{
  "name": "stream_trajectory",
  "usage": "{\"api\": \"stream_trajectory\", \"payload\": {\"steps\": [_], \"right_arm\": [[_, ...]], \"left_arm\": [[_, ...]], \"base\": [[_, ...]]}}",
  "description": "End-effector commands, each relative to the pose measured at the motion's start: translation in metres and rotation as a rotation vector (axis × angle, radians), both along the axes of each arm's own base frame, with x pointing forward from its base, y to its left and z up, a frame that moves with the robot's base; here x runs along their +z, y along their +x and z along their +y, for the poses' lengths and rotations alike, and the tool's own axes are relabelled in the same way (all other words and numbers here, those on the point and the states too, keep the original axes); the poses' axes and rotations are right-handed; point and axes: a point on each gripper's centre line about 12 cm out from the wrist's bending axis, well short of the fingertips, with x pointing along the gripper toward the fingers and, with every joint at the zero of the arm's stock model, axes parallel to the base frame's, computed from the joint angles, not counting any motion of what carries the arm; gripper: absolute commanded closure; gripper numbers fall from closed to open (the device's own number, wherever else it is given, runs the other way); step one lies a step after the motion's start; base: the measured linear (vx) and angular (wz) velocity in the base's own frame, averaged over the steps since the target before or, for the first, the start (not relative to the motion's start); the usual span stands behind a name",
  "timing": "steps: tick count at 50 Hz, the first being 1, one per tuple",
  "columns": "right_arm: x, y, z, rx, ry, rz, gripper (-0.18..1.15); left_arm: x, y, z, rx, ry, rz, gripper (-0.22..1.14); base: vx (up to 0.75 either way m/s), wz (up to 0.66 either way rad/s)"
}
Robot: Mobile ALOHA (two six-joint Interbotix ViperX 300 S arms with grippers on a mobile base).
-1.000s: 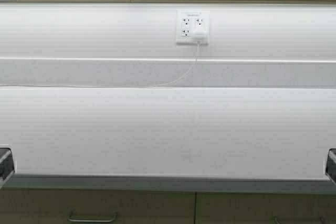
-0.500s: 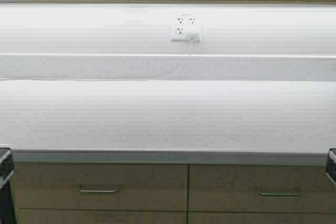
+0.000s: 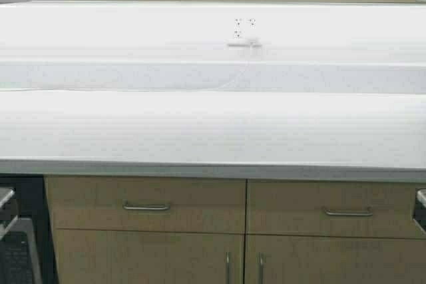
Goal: Open the cabinet, put the pot inside, then close it
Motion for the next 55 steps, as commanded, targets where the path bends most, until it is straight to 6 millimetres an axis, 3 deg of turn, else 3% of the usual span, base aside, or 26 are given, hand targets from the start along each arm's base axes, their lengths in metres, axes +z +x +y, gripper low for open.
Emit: {"api": "stream_trajectory", "payload": {"steps": [1, 7, 16, 25, 35, 44, 50, 55], "right_arm": [[0.016, 0.003, -0.003, -0.012, 0.009, -0.041, 0.89], [0.013, 0.012, -0.015, -0.049, 0.009, -0.031, 0.89], [0.023, 0.019, -0.056, -0.163, 0.000, -0.052, 0.89], [0.071, 0.025, -0.116, -0.318, -0.043, -0.166, 0.89], [0.121, 0.016, -0.196, -0.549, -0.127, -0.224, 0.90], [0.149, -0.001, -0.249, -0.695, -0.160, -0.283, 0.90], [0.161, -0.005, -0.281, -0.774, -0.172, -0.309, 0.90], [0.169, 0.018, -0.306, -0.786, -0.185, -0.345, 0.90]], "left_arm": [[0.022, 0.011, 0.016, 0.044, -0.004, -0.061, 0.87], [0.030, 0.022, 0.042, 0.116, 0.000, -0.082, 0.87], [0.053, 0.043, 0.101, 0.245, 0.062, -0.101, 0.87], [0.086, 0.053, 0.169, 0.389, 0.118, -0.071, 0.87], [0.135, 0.039, 0.239, 0.573, 0.117, -0.151, 0.87], [0.172, 0.028, 0.295, 0.714, 0.139, -0.225, 0.87], [0.188, 0.040, 0.306, 0.728, 0.152, -0.263, 0.87], [0.200, 0.070, 0.313, 0.718, 0.148, -0.303, 0.87]], "base": [[-0.29, 0.06], [-0.28, 0.06], [-0.26, 0.09], [-0.19, 0.03], [-0.13, -0.02], [-0.07, -0.03], [-0.04, -0.01], [-0.01, 0.00]]}}
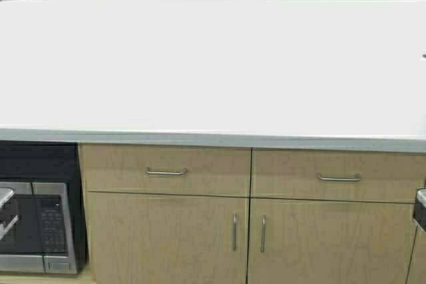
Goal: Open the cabinet, put the pot inside, then close it
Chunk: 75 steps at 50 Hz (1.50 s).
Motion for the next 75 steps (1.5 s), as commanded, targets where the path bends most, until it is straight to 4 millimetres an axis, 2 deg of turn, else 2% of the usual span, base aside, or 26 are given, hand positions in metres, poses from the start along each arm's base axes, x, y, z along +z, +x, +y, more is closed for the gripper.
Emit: {"api": "stream_trajectory", "payload": {"steps": [1, 6, 14, 19, 23, 28, 34, 42, 45, 50, 53, 63, 69, 75], "right_arm": [[0.025, 0.024, -0.028, -0.018, -0.042, -0.067, 0.90], [0.033, 0.045, -0.040, -0.021, -0.049, -0.082, 0.90], [0.024, 0.078, -0.031, 0.029, -0.039, -0.072, 0.90], [0.018, 0.095, -0.024, 0.058, -0.031, -0.066, 0.90], [0.010, 0.104, -0.017, 0.075, -0.017, -0.053, 0.90], [0.009, 0.108, -0.003, 0.105, -0.016, -0.050, 0.90], [0.013, 0.108, 0.023, 0.154, -0.025, -0.048, 0.90], [0.025, 0.103, 0.077, 0.263, -0.037, -0.069, 0.90], [0.032, 0.100, 0.097, 0.303, -0.048, -0.078, 0.90], [0.037, 0.094, 0.119, 0.347, -0.062, -0.084, 0.90], [0.036, 0.090, 0.126, 0.361, -0.062, -0.081, 0.90], [0.012, 0.077, 0.141, 0.391, -0.030, -0.028, 0.90], [0.003, 0.060, 0.167, 0.449, -0.031, -0.002, 0.90], [-0.007, 0.033, 0.202, 0.529, -0.024, 0.026, 0.90]], "left_arm": [[0.031, 0.033, 0.005, -0.018, 0.035, -0.078, 0.87], [0.039, 0.061, 0.002, -0.049, 0.039, -0.084, 0.87], [0.041, 0.100, -0.025, -0.126, 0.039, -0.094, 0.87], [0.035, 0.125, -0.039, -0.166, 0.037, -0.093, 0.87], [0.030, 0.140, -0.053, -0.198, 0.030, -0.086, 0.87], [0.027, 0.149, -0.074, -0.241, 0.023, -0.064, 0.87], [0.029, 0.145, -0.111, -0.308, 0.021, -0.055, 0.87], [0.032, 0.120, -0.164, -0.403, 0.033, -0.075, 0.87], [0.031, 0.109, -0.178, -0.430, 0.052, -0.087, 0.87], [0.027, 0.090, -0.193, -0.460, 0.088, -0.093, 0.87], [0.023, 0.081, -0.194, -0.463, 0.092, -0.093, 0.87], [0.007, 0.063, -0.193, -0.463, 0.088, -0.078, 0.87], [0.010, 0.065, -0.210, -0.500, 0.104, -0.120, 0.87], [0.025, 0.081, -0.242, -0.563, 0.135, -0.166, 0.87]], "base": [[-0.01, 0.00], [-0.01, 0.01], [0.00, 0.00], [0.01, 0.00], [0.00, 0.00], [0.00, 0.00], [0.00, 0.00], [0.00, 0.00], [0.00, 0.00], [0.00, 0.00], [0.01, -0.01], [0.02, -0.02], [0.04, 0.01], [0.06, 0.02]]}}
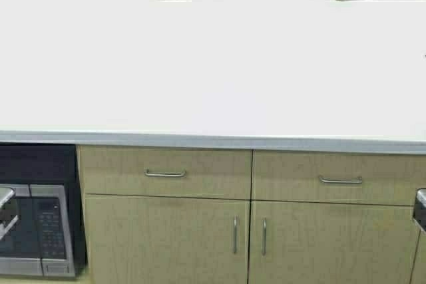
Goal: Open the cabinet, put the pot inside, then close it
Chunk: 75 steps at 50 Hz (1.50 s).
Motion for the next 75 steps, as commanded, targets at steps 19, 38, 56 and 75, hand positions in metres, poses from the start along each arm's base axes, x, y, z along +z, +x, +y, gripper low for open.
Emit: {"api": "stream_trajectory", "payload": {"steps": [19, 38, 56, 75], "right_arm": [[0.000, -0.055, 0.057, 0.137, -0.010, 0.014, 0.90], [0.014, -0.014, 0.069, 0.151, -0.012, 0.004, 0.90], [0.023, 0.019, 0.128, 0.233, -0.021, 0.050, 0.90], [0.020, -0.076, 0.097, 0.211, -0.125, 0.061, 0.90]], "left_arm": [[0.034, 0.027, -0.115, -0.220, 0.017, -0.030, 0.87], [0.002, -0.028, -0.098, -0.223, 0.038, 0.045, 0.87], [-0.022, -0.074, -0.093, -0.244, 0.014, 0.093, 0.87], [-0.028, -0.105, -0.096, -0.278, -0.001, 0.108, 0.87]], "base": [[0.14, 0.00], [0.16, -0.03], [0.18, -0.10], [0.14, 0.02]]}}
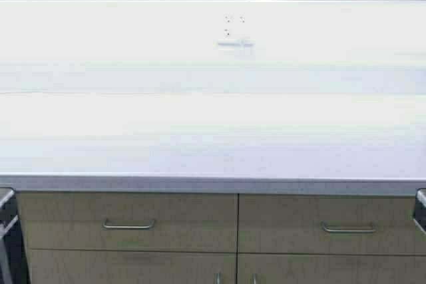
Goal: Open the cabinet, put the pot inside, then close it
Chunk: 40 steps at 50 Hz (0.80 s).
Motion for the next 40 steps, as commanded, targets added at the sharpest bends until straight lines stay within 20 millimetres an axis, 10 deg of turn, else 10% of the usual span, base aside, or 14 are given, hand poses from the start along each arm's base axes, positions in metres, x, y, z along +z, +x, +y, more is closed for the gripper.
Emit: {"api": "stream_trajectory", "payload": {"steps": [1, 40], "right_arm": [[0.009, -0.034, -0.008, 0.001, 0.018, -0.035, 0.90], [-0.028, -0.055, -0.002, 0.033, 0.072, 0.045, 0.90]], "left_arm": [[0.015, -0.012, 0.002, -0.005, -0.023, -0.039, 0.87], [0.000, -0.018, -0.006, -0.027, -0.040, -0.005, 0.87]], "base": [[0.11, 0.06], [0.06, 0.03]]}}
